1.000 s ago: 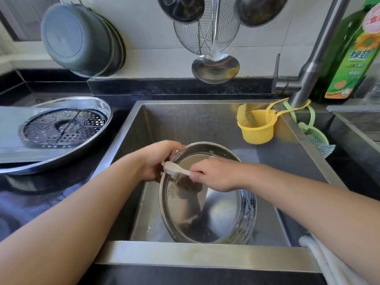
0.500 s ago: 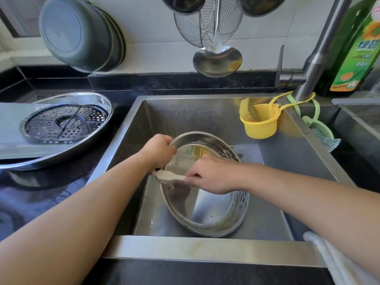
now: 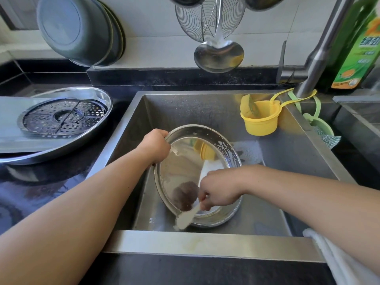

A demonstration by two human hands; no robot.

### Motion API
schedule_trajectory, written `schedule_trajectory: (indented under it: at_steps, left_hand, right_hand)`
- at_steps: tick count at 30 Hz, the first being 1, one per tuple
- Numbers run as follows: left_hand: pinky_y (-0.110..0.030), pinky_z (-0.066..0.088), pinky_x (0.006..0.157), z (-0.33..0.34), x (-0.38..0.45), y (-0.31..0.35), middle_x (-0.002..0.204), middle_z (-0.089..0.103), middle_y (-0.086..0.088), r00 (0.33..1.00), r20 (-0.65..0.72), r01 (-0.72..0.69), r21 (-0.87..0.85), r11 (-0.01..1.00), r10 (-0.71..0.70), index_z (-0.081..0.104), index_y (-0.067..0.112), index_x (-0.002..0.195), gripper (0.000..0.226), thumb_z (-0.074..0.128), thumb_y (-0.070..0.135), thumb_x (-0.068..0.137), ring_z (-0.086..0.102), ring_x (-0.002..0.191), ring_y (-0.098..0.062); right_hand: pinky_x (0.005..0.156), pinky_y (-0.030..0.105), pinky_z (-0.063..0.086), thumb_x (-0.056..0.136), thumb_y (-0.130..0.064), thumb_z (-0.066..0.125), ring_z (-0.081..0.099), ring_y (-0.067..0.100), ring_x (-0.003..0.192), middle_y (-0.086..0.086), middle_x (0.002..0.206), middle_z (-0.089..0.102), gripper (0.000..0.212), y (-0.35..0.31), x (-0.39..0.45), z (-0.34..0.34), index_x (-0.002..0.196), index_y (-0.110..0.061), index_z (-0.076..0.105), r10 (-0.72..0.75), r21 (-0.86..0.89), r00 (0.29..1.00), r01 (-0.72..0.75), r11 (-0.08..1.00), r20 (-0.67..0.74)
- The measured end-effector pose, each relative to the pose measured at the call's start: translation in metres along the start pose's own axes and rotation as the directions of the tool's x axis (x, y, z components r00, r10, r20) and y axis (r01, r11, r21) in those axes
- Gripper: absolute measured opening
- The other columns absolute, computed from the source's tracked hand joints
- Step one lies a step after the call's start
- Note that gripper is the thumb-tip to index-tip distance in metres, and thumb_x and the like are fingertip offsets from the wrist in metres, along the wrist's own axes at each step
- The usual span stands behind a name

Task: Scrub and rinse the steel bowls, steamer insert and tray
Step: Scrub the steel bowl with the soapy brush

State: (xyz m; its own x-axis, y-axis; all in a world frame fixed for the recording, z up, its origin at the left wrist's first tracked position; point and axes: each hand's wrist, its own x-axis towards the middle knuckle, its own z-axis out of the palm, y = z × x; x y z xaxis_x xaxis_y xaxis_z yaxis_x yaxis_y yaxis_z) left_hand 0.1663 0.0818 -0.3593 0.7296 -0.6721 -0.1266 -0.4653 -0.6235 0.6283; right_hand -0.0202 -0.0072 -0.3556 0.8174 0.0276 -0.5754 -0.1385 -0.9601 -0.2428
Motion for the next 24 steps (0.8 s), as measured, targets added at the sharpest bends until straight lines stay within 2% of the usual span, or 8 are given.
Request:
schedule_trajectory:
  at_steps: [4, 6, 9, 13, 16, 19, 21, 24]
  left_hand:
    - [-0.028, 0.045, 0.053, 0.002, -0.001, 0.001, 0.079, 0.068, -0.008, 1.0, -0.003, -0.017, 0.025, 1.0, 0.017, 0.067, 0.016, 0.08, 0.023, 0.056, 0.001, 0.093, 0.065, 0.071, -0.026]
    - [-0.03, 0.047, 0.056, 0.002, -0.001, 0.001, 0.079, 0.068, -0.009, 1.0, -0.011, -0.022, 0.032, 0.999, 0.022, 0.067, 0.015, 0.079, 0.022, 0.056, 0.0, 0.091, 0.066, 0.074, -0.028]
    - [-0.031, 0.05, 0.059, 0.001, 0.0, -0.001, 0.079, 0.069, -0.009, 0.999, -0.022, -0.023, 0.033, 0.999, 0.024, 0.068, 0.011, 0.081, 0.019, 0.056, 0.0, 0.09, 0.067, 0.076, -0.028]
    - [-0.041, 0.061, 0.073, -0.002, 0.002, -0.005, 0.085, 0.072, -0.01, 0.999, -0.014, -0.028, 0.024, 0.999, 0.029, 0.071, 0.012, 0.086, 0.015, 0.06, 0.004, 0.093, 0.071, 0.081, -0.028]
    - [-0.039, 0.06, 0.072, -0.003, 0.002, -0.006, 0.084, 0.072, -0.009, 0.999, -0.024, -0.022, 0.037, 0.999, 0.022, 0.071, 0.014, 0.085, 0.017, 0.06, 0.003, 0.093, 0.07, 0.08, -0.028]
    - [-0.034, 0.055, 0.064, -0.004, 0.001, -0.005, 0.083, 0.07, -0.009, 0.999, -0.051, -0.006, 0.047, 0.999, 0.008, 0.07, 0.014, 0.084, 0.018, 0.059, 0.003, 0.092, 0.068, 0.079, -0.028]
    - [-0.035, 0.055, 0.064, -0.006, 0.002, -0.007, 0.083, 0.07, -0.009, 0.997, -0.075, 0.001, 0.043, 0.999, 0.002, 0.068, 0.012, 0.083, 0.017, 0.058, 0.004, 0.092, 0.067, 0.078, -0.028]
    - [-0.039, 0.06, 0.073, -0.006, 0.004, -0.007, 0.085, 0.069, -0.01, 0.996, -0.085, 0.006, 0.028, 1.0, -0.003, 0.068, 0.012, 0.084, 0.014, 0.058, 0.007, 0.094, 0.068, 0.081, -0.029]
  right_hand:
    - [0.065, 0.033, 0.048, 0.101, -0.046, 0.052, 0.059, 0.018, 0.074, -0.007, 0.071, 0.057, 0.031, -0.005, 0.016, -0.009, 0.08, -0.027, 0.064, -0.004, 0.13, 0.947, 0.048, 0.99, -0.321]
    - [0.067, 0.033, 0.048, 0.101, -0.044, 0.054, 0.059, 0.019, 0.077, -0.005, 0.075, 0.06, 0.028, -0.005, 0.016, -0.007, 0.085, -0.026, 0.068, -0.003, 0.119, 0.967, 0.035, 0.992, -0.254]
    - [0.072, 0.03, 0.043, 0.099, -0.034, 0.06, 0.058, 0.021, 0.085, 0.0, 0.089, 0.065, 0.022, 0.003, 0.01, 0.009, 0.098, -0.019, 0.076, 0.001, -0.014, 0.996, 0.0, 1.0, 0.084]
    - [0.071, 0.032, 0.046, 0.094, -0.027, 0.069, 0.056, 0.025, 0.077, 0.008, 0.078, 0.069, 0.019, 0.038, 0.012, 0.018, 0.096, -0.01, 0.076, 0.316, -0.287, 0.882, -0.22, 0.932, 0.349]
    - [0.079, 0.034, 0.05, 0.094, -0.024, 0.069, 0.055, 0.02, 0.07, -0.007, 0.05, 0.061, 0.017, 0.057, 0.004, 0.011, 0.08, -0.014, 0.072, 0.502, -0.512, 0.797, -0.294, 0.807, 0.335]
    - [0.082, 0.032, 0.05, 0.099, -0.023, 0.061, 0.06, 0.018, 0.083, -0.005, 0.105, 0.074, 0.021, 0.064, -0.001, -0.001, 0.111, -0.017, 0.078, 0.533, -0.503, 0.777, -0.331, 0.798, 0.335]
    - [0.073, 0.029, 0.048, 0.099, -0.02, 0.06, 0.058, 0.019, 0.086, 0.002, 0.121, 0.07, 0.025, 0.066, -0.004, -0.016, 0.12, -0.016, 0.075, 0.511, -0.455, 0.807, -0.351, 0.818, 0.296]
    - [0.056, 0.028, 0.041, 0.1, -0.031, 0.058, 0.057, 0.024, 0.075, 0.007, 0.093, 0.067, 0.026, 0.069, -0.017, -0.033, 0.104, -0.014, 0.078, 0.445, -0.256, 0.893, -0.416, 0.873, 0.063]
